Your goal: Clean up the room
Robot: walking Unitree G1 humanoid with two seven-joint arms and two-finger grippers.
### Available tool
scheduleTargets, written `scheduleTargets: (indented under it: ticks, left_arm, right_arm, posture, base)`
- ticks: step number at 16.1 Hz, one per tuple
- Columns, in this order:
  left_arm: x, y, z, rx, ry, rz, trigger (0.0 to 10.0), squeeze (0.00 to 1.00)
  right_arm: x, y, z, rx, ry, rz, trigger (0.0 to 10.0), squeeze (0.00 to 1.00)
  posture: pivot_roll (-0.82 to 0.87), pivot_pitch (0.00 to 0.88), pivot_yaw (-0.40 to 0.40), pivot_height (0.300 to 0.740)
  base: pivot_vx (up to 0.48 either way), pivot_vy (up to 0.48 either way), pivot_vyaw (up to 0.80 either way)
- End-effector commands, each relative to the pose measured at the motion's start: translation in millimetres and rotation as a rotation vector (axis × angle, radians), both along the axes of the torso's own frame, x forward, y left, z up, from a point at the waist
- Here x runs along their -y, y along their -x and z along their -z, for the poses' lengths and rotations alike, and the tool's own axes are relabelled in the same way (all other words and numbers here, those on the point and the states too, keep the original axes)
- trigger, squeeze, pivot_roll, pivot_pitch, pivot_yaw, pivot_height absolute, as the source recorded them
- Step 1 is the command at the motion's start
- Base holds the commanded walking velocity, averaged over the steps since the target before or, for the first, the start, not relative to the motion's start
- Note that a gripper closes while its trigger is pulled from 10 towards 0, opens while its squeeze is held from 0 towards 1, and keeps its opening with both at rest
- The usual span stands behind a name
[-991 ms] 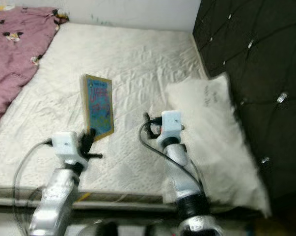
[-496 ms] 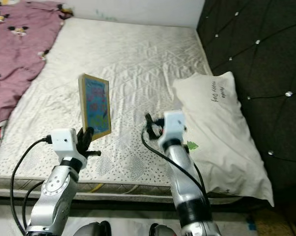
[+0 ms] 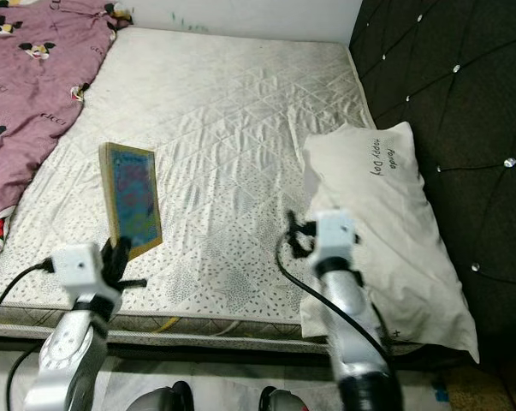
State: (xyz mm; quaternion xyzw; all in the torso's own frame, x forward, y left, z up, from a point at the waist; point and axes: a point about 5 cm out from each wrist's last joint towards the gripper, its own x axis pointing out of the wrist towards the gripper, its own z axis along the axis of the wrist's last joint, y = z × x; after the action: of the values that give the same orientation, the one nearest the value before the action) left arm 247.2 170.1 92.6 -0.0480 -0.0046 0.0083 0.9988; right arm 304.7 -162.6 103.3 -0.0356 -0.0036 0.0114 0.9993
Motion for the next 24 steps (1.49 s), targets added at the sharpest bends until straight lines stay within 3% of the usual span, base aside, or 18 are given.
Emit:
scheduleTargets:
  ticks: [1,3,5,9,14,17,18,22,23,24]
  left_arm:
    - [-3.9,6.1,-14.6,0.076,-0.041,0.008,10.0,0.0]
    - [-17.1,25.3,-13.1,0.046,-0.028,-0.051,10.0,0.0]
    - [-20.6,34.1,-10.8,0.026,-0.047,-0.067,10.0,0.0]
    - [-9.0,32.8,-15.1,0.034,-0.038,-0.031,10.0,0.0]
    - [1.8,24.7,-14.1,0.029,-0.005,0.013,10.0,0.0]
    - [0.4,22.6,-13.2,0.031,-0.045,-0.018,10.0,0.0]
    - [-2.4,21.0,-13.1,0.032,-0.036,-0.035,10.0,0.0]
    - [-3.2,16.8,-14.3,0.043,0.026,-0.016,10.0,0.0]
    - [-0.6,18.5,-13.0,0.033,0.052,-0.016,10.0,0.0]
    - [6.8,20.7,-13.2,0.039,0.07,0.024,10.0,0.0]
  right_arm:
    - [13.1,5.5,-2.1,-0.003,-0.001,0.047,10.0,0.0]
    - [26.8,25.1,-0.4,-0.027,-0.027,0.065,10.0,0.0]
    - [30.3,43.5,3.1,-0.058,-0.023,0.041,10.0,0.0]
    - [31.7,80.7,-2.1,-0.121,-0.014,-0.039,10.0,0.0]
    - [23.1,76.2,-12.2,-0.14,-0.04,-0.095,10.0,0.0]
    - [13.8,71.9,-13.7,-0.128,-0.064,-0.105,10.0,0.0]
    - [11.5,67.3,-18.2,-0.112,-0.082,-0.096,10.0,0.0]
    - [7.1,53.5,-24.8,-0.068,0.028,-0.039,10.0,0.0]
    - [6.0,52.1,-26.8,-0.047,-0.016,0.016,10.0,0.0]
    - [4.4,53.2,-26.4,-0.049,-0.006,-0.029,10.0,0.0]
  posture:
    - [-0.05,0.161,-0.052,0.74]
    - [-0.05,0.164,-0.057,0.74]
    - [-0.05,0.165,-0.057,0.74]
    - [-0.06,0.134,-0.055,0.74]
    - [-0.08,0.103,-0.019,0.74]
    - [-0.09,0.079,-0.014,0.74]
    - [-0.1,0.082,-0.018,0.74]
    - [-0.11,0.094,-0.047,0.74]
    - [-0.12,0.096,-0.049,0.74]
    - [-0.12,0.099,-0.051,0.74]
  base:
    - [0.0,0.0,0.0]
    - [0.0,0.0,0.0]
    - [0.0,0.0,0.0]
    - [0.0,0.0,0.0]
    - [0.0,0.0,-0.48]
    - [0.0,0.0,-0.8]
    - [0.0,0.0,0.0]
    - [0.0,0.0,0.0]
    - [0.0,0.0,0.0]
    - [0.0,0.0,0.0]
